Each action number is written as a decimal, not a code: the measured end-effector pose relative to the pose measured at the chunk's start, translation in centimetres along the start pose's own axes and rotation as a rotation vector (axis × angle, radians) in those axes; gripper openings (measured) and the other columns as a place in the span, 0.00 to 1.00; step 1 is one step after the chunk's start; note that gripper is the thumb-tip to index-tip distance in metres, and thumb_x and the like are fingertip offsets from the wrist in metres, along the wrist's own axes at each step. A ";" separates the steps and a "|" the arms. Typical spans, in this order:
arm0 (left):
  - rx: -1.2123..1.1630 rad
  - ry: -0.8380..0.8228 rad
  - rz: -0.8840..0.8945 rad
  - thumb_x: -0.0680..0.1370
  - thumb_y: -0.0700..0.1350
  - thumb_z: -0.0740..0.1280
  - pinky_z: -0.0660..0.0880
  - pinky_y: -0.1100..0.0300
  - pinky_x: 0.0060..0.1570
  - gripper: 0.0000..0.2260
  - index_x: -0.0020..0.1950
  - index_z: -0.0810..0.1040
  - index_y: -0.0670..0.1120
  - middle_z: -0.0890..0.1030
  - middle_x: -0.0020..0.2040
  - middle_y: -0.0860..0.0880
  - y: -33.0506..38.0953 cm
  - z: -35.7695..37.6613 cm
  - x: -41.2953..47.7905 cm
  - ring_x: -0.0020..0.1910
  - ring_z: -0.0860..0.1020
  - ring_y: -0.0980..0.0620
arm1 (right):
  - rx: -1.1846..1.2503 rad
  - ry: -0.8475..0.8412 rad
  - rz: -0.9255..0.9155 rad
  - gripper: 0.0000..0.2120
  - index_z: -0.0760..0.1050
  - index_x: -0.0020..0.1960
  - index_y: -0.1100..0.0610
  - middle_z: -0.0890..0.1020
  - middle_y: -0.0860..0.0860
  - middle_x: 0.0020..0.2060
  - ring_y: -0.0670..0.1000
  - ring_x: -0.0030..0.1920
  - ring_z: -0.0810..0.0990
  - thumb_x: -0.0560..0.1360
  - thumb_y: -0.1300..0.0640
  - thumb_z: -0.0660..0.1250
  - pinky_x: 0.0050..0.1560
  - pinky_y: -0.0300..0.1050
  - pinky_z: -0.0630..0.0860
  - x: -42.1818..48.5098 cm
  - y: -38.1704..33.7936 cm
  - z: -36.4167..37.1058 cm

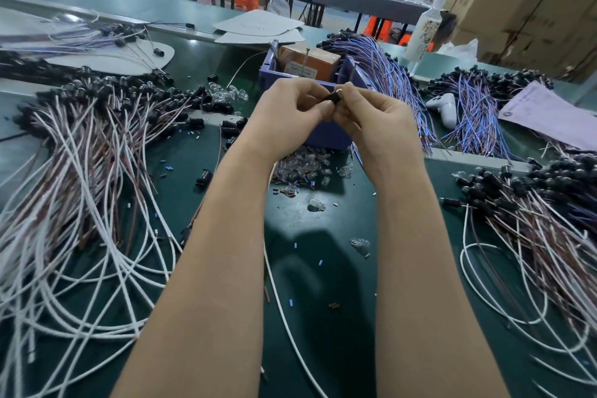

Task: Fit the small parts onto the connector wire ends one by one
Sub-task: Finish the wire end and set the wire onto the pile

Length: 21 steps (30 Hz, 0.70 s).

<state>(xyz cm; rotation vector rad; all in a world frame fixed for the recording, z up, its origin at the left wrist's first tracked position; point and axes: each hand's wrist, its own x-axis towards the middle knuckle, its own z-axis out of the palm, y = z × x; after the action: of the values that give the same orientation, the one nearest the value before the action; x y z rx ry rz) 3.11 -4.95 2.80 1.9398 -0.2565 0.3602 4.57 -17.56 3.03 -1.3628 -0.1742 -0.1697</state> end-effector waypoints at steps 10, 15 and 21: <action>-0.028 -0.069 0.017 0.78 0.41 0.67 0.76 0.60 0.53 0.05 0.51 0.81 0.41 0.84 0.44 0.45 0.1 -0.2 -0.2 0.46 0.82 0.51 | -0.083 -0.029 0.045 0.11 0.77 0.38 0.59 0.81 0.47 0.26 0.43 0.29 0.77 0.78 0.63 0.64 0.36 0.35 0.74 0.4 0.7 -0.3; -0.001 -0.007 -0.033 0.77 0.44 0.68 0.76 0.52 0.55 0.07 0.52 0.81 0.43 0.84 0.45 0.44 -0.1 0.0 0.0 0.50 0.82 0.47 | -0.271 -0.038 -0.023 0.07 0.76 0.41 0.55 0.81 0.49 0.33 0.44 0.33 0.80 0.78 0.61 0.65 0.38 0.37 0.77 0.4 0.6 -0.2; 0.070 -0.160 -0.193 0.80 0.46 0.63 0.75 0.60 0.42 0.07 0.54 0.78 0.46 0.82 0.37 0.51 -0.4 -0.1 -0.1 0.39 0.80 0.53 | -0.263 0.317 -0.091 0.05 0.71 0.45 0.57 0.78 0.51 0.37 0.42 0.31 0.78 0.80 0.61 0.61 0.36 0.35 0.78 1.1 0.6 -1.1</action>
<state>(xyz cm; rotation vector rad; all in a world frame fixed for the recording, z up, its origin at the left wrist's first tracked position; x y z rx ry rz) 3.19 -4.65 2.46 2.0454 -0.1599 0.0873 5.77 -18.56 2.43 -1.5694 0.0553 -0.4950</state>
